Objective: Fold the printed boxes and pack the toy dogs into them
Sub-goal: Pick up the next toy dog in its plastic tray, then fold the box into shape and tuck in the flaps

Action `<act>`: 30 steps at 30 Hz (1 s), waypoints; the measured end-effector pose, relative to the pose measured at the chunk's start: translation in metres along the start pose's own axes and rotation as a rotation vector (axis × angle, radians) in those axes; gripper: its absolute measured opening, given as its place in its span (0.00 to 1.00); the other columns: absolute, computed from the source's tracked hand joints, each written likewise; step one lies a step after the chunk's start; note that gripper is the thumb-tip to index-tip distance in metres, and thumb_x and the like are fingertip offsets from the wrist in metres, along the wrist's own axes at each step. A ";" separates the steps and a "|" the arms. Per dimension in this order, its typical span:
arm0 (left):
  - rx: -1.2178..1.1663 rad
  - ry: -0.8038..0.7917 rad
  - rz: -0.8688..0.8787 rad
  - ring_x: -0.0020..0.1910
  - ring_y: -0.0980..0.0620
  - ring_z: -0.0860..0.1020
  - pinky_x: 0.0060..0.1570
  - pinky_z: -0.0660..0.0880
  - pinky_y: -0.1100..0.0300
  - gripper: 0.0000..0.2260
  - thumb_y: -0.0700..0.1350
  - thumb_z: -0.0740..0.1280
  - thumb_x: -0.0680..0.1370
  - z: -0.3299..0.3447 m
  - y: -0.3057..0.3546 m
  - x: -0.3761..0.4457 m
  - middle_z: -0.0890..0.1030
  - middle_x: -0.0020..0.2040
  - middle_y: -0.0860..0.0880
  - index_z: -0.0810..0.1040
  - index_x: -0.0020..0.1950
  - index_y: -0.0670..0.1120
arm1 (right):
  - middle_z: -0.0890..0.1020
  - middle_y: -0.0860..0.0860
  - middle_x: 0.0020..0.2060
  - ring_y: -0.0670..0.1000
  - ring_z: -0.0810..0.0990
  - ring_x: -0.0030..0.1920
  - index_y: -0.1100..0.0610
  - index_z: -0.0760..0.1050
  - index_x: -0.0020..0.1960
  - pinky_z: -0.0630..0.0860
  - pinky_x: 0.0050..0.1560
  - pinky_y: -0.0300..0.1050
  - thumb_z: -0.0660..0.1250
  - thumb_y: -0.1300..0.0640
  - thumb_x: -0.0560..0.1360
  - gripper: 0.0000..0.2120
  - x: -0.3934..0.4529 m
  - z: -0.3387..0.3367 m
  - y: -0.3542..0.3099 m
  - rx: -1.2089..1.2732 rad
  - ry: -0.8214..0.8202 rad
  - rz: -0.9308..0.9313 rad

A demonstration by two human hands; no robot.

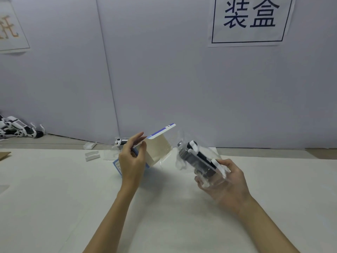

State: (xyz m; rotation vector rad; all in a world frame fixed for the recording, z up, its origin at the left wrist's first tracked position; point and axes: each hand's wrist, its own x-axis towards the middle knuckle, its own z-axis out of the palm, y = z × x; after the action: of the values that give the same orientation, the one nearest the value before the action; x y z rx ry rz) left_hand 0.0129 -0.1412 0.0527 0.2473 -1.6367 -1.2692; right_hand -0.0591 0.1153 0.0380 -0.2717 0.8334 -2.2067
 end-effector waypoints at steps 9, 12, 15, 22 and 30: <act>-0.059 -0.141 0.032 0.37 0.37 0.67 0.39 0.66 0.53 0.13 0.49 0.64 0.79 0.004 0.012 -0.008 0.78 0.45 0.38 0.84 0.60 0.56 | 0.78 0.63 0.56 0.63 0.77 0.47 0.61 0.74 0.73 0.77 0.51 0.55 0.72 0.54 0.70 0.32 0.000 0.009 0.012 -0.121 -0.035 0.028; -0.070 -0.173 0.032 0.41 0.37 0.72 0.43 0.69 0.55 0.14 0.48 0.62 0.78 0.003 0.011 -0.009 0.84 0.49 0.52 0.83 0.61 0.53 | 0.77 0.62 0.51 0.61 0.76 0.45 0.61 0.76 0.65 0.78 0.48 0.54 0.76 0.55 0.66 0.29 0.000 0.011 0.010 -0.074 0.003 -0.027; -0.102 -0.206 0.028 0.51 0.53 0.80 0.48 0.73 0.63 0.16 0.45 0.60 0.78 0.004 0.012 -0.010 0.85 0.54 0.54 0.82 0.61 0.52 | 0.77 0.62 0.51 0.61 0.76 0.45 0.60 0.77 0.62 0.79 0.44 0.52 0.75 0.56 0.66 0.25 0.001 0.010 0.010 -0.028 0.079 -0.071; -0.051 -0.274 0.126 0.60 0.47 0.79 0.57 0.74 0.42 0.20 0.43 0.55 0.77 0.007 0.008 -0.016 0.83 0.59 0.52 0.82 0.63 0.48 | 0.81 0.62 0.49 0.61 0.79 0.44 0.59 0.79 0.60 0.80 0.47 0.52 0.71 0.54 0.73 0.17 0.004 0.007 0.013 -0.014 0.061 -0.090; 0.093 -0.248 0.269 0.52 0.53 0.76 0.57 0.71 0.39 0.16 0.51 0.59 0.77 0.018 0.003 -0.028 0.80 0.55 0.62 0.78 0.62 0.57 | 0.78 0.53 0.39 0.59 0.78 0.42 0.46 0.81 0.62 0.81 0.63 0.59 0.75 0.52 0.74 0.17 0.012 0.000 0.014 -0.288 0.297 -0.225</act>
State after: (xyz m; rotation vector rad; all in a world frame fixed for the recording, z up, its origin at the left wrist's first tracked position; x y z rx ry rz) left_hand 0.0135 -0.1104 0.0401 -0.0769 -1.8713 -1.0514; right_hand -0.0589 0.0993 0.0284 -0.1846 1.3455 -2.3669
